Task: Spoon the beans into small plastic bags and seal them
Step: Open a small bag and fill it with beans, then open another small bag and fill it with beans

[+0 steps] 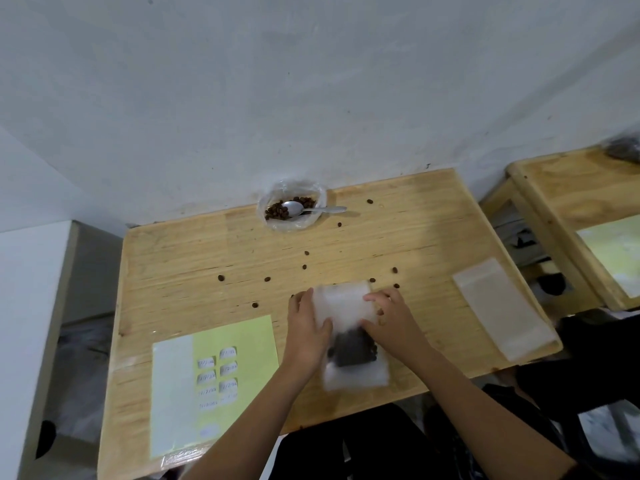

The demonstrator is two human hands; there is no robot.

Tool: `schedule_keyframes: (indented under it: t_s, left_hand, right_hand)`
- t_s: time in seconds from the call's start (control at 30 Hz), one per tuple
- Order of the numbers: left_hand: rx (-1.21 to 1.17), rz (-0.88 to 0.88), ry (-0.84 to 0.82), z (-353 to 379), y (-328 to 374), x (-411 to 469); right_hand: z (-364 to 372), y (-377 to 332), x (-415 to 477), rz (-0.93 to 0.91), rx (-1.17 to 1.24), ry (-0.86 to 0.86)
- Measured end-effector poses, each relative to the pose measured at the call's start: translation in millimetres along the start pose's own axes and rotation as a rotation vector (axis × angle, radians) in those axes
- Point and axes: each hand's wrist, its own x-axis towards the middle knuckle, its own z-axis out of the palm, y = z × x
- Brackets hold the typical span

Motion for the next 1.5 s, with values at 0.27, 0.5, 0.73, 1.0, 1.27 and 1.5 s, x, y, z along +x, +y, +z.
schedule_keyframes:
  t_s: [0.27, 0.5, 0.73, 1.0, 1.27, 1.5]
  left_hand:
    - [0.078, 0.213, 0.029, 29, 61, 25]
    - [0.175, 0.296, -0.125, 117, 123, 47]
    - [0.448, 0.345, -0.395, 198, 140, 57]
    - [0.559, 0.452, -0.368, 219, 131, 59]
    - [0.552, 0.447, -0.359, 220, 117, 54]
    - [0.516, 0.497, -0.326, 223, 115, 53]
  right_hand:
    - [-56, 29, 1, -0.019, -0.022, 0.105]
    - [-134, 109, -12, 0.208, 0.014, 0.249]
    - [-176, 177, -16, 0.387, -0.045, 0.102]
    - [-178, 197, -3, 0.385, -0.037, 0.051]
    - [-173, 199, -2, 0.342, 0.011, 0.118]
    - [-174, 188, -7, 0.294, -0.004, 0.263]
